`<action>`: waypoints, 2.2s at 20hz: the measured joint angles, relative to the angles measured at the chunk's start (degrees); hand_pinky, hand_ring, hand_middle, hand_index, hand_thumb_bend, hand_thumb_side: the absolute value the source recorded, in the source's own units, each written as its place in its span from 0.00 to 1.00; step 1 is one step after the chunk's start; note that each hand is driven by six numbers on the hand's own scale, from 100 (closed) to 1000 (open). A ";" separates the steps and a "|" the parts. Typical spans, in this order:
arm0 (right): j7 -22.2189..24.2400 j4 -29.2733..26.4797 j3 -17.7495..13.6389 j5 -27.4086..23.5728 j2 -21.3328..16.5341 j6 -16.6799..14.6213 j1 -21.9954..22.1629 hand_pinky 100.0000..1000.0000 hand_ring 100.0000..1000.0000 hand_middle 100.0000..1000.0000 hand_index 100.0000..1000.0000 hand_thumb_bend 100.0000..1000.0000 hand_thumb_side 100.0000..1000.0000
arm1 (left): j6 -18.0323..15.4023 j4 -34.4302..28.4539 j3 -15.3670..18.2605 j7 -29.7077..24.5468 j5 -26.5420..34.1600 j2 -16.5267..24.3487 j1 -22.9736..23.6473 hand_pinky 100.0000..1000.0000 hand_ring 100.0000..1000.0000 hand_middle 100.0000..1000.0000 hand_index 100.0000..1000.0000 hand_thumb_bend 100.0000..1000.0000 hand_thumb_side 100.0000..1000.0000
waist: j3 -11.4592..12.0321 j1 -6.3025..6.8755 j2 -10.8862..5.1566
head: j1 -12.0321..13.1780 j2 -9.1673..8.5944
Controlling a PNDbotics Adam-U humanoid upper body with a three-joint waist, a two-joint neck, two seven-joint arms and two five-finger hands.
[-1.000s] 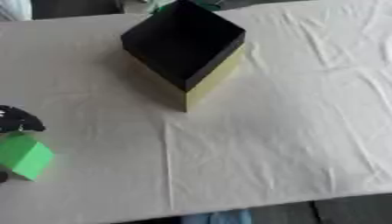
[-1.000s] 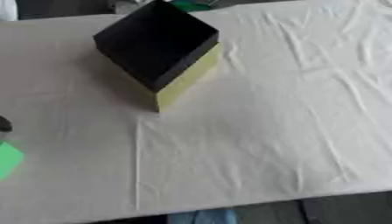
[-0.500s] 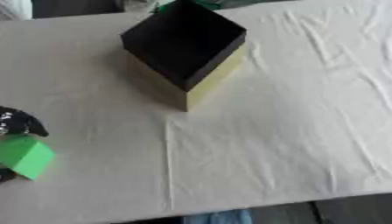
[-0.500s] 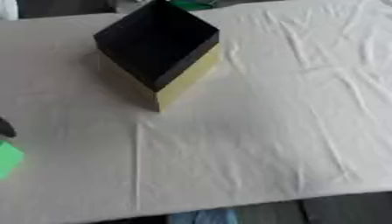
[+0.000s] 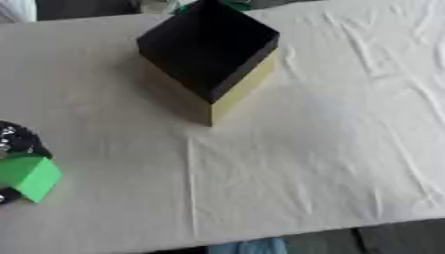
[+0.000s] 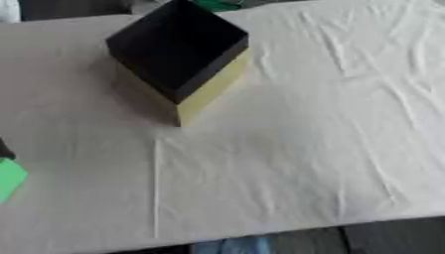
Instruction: Pick up objects on the table and place them in the box.
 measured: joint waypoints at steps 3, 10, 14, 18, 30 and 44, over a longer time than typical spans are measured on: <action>-0.03 0.00 0.00 0.00 0.00 0.04 0.00 0.63 0.70 0.65 0.77 0.00 1.00 | 0.35 -0.09 0.01 -0.39 0.68 0.00 0.00 0.54 0.73 0.61 0.74 0.00 0.00 | 0.00 0.16 0.00 | -0.01 0.00; -0.17 0.00 -0.01 -0.01 0.11 0.19 0.00 0.63 0.70 0.65 0.77 0.00 1.00 | 1.82 -2.22 0.73 -1.34 3.36 0.00 -1.58 0.51 0.71 0.60 0.73 0.00 0.00 | 0.00 0.28 -0.01 | -0.06 0.00; -0.23 0.00 -0.01 -0.01 0.11 0.25 0.00 0.63 0.70 0.65 0.77 0.00 1.00 | 2.51 -4.69 2.01 -1.02 3.71 0.00 -4.59 0.51 0.71 0.60 0.74 0.00 0.00 | -0.01 0.48 -0.11 | -0.07 0.00; -0.23 0.00 -0.01 -0.01 0.11 0.25 -0.01 0.64 0.70 0.65 0.77 0.00 1.00 | 2.87 -6.66 2.70 -0.81 3.96 -0.62 -10.25 0.50 0.71 0.61 0.74 0.00 0.00 | -0.08 0.67 -0.33 | -0.05 0.00; 0.36 0.00 0.39 -0.19 0.09 0.61 -0.08 0.63 0.70 0.65 0.76 0.00 1.00 | 3.24 4.14 -0.73 -7.89 7.34 -12.90 -35.15 0.45 0.65 0.57 0.72 0.00 0.00 | -0.81 1.09 -0.51 | 0.28 -0.01; 1.43 0.00 1.16 -1.17 0.94 0.65 -1.23 0.63 0.69 0.64 0.76 0.00 1.00 | 2.48 25.14 1.84 -7.99 2.19 -30.66 -48.67 0.43 0.62 0.53 0.71 0.00 0.04 | -2.69 0.87 0.18 | 3.28 -0.60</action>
